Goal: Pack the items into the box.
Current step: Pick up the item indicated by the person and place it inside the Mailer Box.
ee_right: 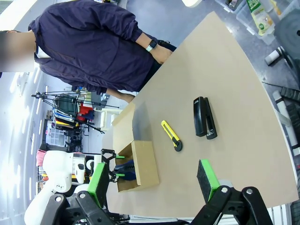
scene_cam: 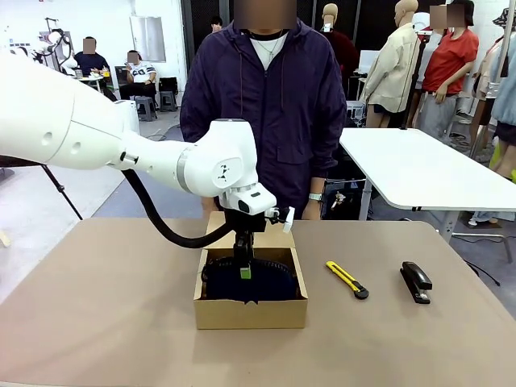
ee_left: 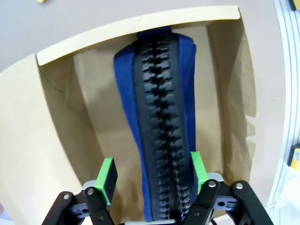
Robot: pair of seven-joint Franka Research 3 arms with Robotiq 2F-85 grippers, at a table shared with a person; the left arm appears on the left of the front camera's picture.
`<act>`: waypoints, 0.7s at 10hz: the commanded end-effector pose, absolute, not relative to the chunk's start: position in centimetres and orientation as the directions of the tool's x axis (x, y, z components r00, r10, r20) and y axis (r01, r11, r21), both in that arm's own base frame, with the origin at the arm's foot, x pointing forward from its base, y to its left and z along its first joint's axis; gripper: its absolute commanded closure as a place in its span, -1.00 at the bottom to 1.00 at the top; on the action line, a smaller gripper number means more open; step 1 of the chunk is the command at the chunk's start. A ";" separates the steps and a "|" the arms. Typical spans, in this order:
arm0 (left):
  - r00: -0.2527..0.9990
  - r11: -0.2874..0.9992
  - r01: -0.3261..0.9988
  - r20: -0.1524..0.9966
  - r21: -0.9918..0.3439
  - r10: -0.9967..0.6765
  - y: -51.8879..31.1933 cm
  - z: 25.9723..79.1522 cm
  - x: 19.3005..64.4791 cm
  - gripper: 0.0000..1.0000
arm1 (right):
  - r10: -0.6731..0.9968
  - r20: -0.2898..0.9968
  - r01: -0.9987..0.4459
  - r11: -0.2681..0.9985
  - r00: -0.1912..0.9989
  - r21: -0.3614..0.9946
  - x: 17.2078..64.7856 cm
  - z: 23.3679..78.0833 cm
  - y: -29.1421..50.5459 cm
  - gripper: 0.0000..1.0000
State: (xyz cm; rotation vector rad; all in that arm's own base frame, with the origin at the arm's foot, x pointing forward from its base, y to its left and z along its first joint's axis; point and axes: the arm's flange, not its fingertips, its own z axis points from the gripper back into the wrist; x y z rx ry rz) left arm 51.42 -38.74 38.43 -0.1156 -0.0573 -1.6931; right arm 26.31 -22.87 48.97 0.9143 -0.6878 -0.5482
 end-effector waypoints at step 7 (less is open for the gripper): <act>0.388 0.382 0.919 0.363 -0.092 -0.847 -27.1 57.6 50.6 -1.00 | -0.684 0.320 0.103 0.501 0.656 0.859 26.5 49.0 -23.1 -1.00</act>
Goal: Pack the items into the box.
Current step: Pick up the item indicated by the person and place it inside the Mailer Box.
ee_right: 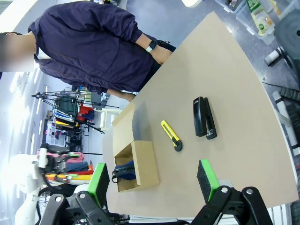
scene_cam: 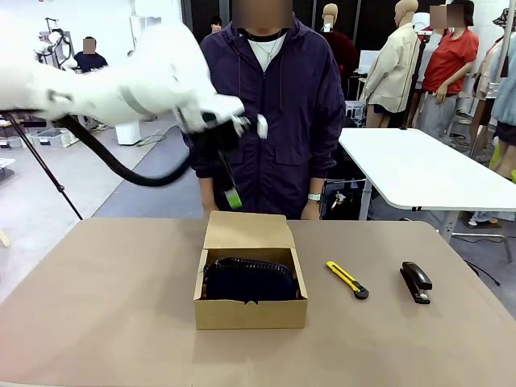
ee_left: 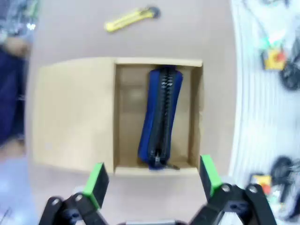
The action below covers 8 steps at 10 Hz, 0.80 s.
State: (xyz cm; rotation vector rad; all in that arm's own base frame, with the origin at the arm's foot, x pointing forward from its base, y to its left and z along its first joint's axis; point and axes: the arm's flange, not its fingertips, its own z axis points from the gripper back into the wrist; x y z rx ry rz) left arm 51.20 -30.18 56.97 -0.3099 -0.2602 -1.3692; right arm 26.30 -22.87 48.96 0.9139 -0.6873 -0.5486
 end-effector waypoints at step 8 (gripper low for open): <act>0.855 0.636 0.316 0.502 -0.704 0.130 6.3 57.0 31.9 -1.00 | -0.684 0.320 0.103 0.501 0.656 0.859 26.5 49.0 -23.1 -1.00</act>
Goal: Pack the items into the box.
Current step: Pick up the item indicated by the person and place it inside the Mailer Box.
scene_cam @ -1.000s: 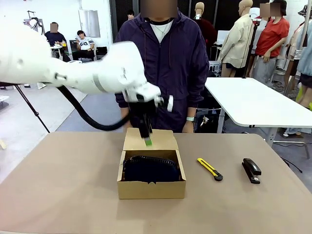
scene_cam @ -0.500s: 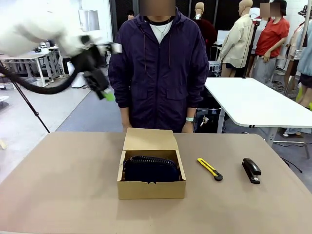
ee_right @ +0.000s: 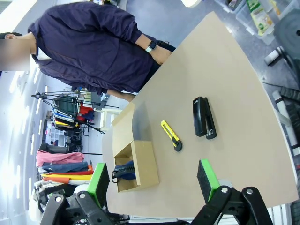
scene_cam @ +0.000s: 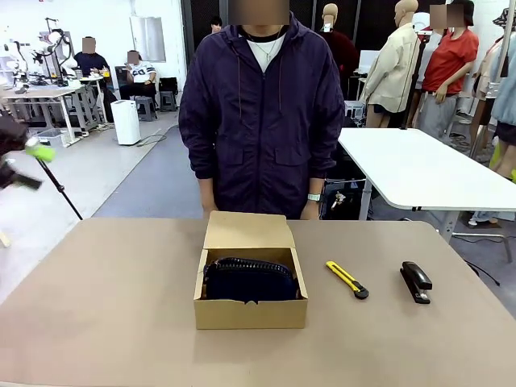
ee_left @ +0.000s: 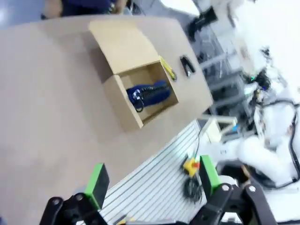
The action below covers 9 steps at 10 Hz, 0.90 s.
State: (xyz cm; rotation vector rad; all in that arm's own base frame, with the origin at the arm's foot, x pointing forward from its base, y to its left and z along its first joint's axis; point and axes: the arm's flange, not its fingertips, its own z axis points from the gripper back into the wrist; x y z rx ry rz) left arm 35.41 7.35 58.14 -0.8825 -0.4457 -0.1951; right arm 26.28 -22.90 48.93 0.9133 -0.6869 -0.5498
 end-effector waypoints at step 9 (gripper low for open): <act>0.878 0.615 0.317 0.468 -0.722 0.097 8.7 56.4 31.9 -1.00 | -0.684 0.320 0.103 0.501 0.656 0.859 26.5 49.0 -23.1 -1.00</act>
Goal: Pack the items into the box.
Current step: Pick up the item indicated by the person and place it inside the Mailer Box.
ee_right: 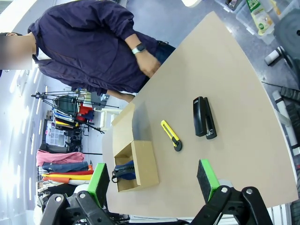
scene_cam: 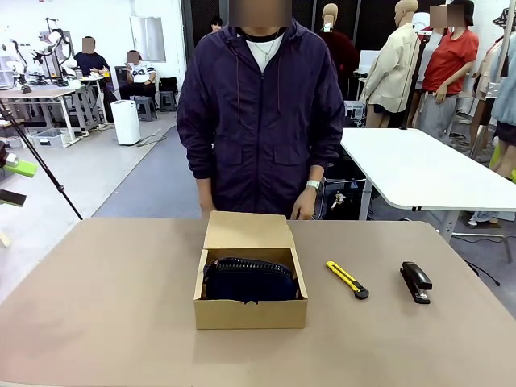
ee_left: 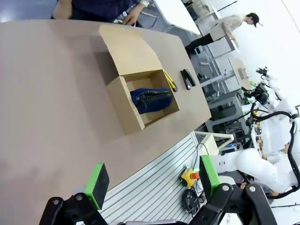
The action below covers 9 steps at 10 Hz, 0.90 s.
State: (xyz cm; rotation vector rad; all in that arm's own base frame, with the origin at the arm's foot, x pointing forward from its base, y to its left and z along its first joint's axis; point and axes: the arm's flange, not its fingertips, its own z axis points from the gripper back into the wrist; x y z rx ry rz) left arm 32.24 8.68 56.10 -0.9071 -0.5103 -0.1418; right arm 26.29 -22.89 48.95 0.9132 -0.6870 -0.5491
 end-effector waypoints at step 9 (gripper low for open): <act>0.878 0.615 0.317 0.468 -0.722 0.097 8.7 56.4 31.9 -1.00 | -0.684 0.320 0.103 0.501 0.656 0.859 26.5 49.0 -23.1 -1.00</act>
